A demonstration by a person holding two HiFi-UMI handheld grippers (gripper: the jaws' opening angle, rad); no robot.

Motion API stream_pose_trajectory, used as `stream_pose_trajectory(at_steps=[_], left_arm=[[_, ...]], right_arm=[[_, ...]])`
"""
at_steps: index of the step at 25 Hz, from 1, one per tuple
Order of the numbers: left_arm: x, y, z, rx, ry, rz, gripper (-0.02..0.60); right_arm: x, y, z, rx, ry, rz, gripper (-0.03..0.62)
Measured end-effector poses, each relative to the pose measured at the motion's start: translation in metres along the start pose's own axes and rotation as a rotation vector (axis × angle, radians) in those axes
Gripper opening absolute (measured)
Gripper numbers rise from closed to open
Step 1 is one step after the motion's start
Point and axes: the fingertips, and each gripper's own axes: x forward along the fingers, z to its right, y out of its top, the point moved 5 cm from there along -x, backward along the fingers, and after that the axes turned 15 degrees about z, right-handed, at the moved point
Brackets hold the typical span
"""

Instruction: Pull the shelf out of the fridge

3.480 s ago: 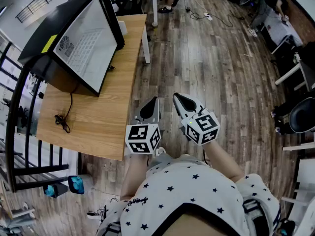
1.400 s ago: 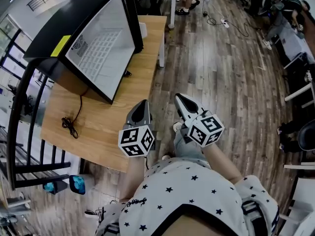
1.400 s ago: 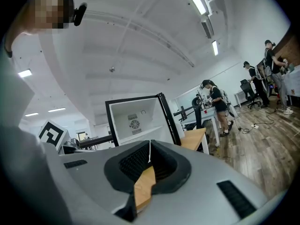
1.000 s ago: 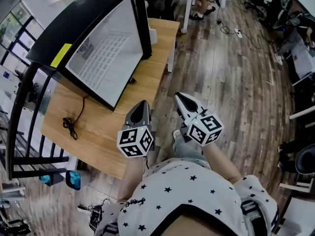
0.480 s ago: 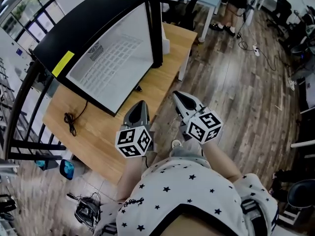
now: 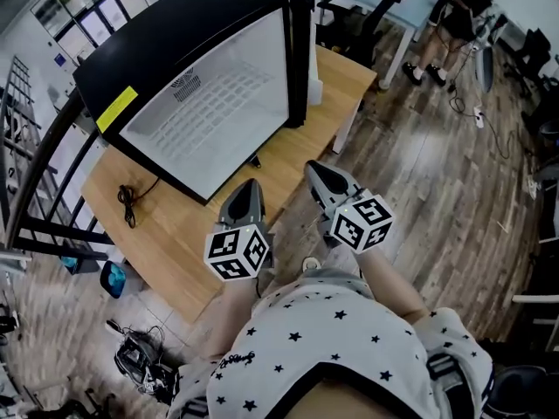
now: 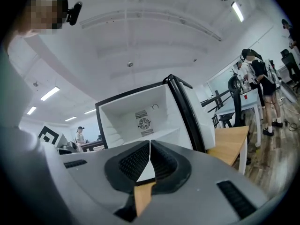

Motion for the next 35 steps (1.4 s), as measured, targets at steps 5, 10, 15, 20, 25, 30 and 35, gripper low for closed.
stream_pose_trajectory(at_steps=[5,10,15,20,25,30,35], left_arm=[[0.0,-0.001,-0.004,0.002,0.08,0.032,0.006],[0.0,-0.004,-0.006,0.004,0.158,0.061,0.006],[-0.006,-0.007,-0.01,0.004,0.242,0.083,0.006],[-0.018,-0.008,-0.016,-0.002,0.322,0.098,0.006],[-0.031,-0.007,-0.022,-0.005,0.38,0.113,0.006],[-0.041,-0.005,-0.029,-0.007,0.418,0.117,0.006],[-0.042,-0.002,-0.035,-0.005,0.422,0.124,0.006]], right_arm=[[0.015,-0.003,0.008,0.03,0.065,-0.017,0.021],[0.033,-0.007,0.015,0.058,0.138,-0.041,0.021],[0.051,-0.013,0.017,0.106,0.203,-0.072,0.021],[0.067,-0.023,0.013,0.179,0.258,-0.102,0.021],[0.086,-0.032,0.011,0.324,0.271,-0.121,0.021],[0.105,-0.044,0.008,0.547,0.244,-0.148,0.021],[0.124,-0.054,0.009,0.842,0.206,-0.149,0.022]])
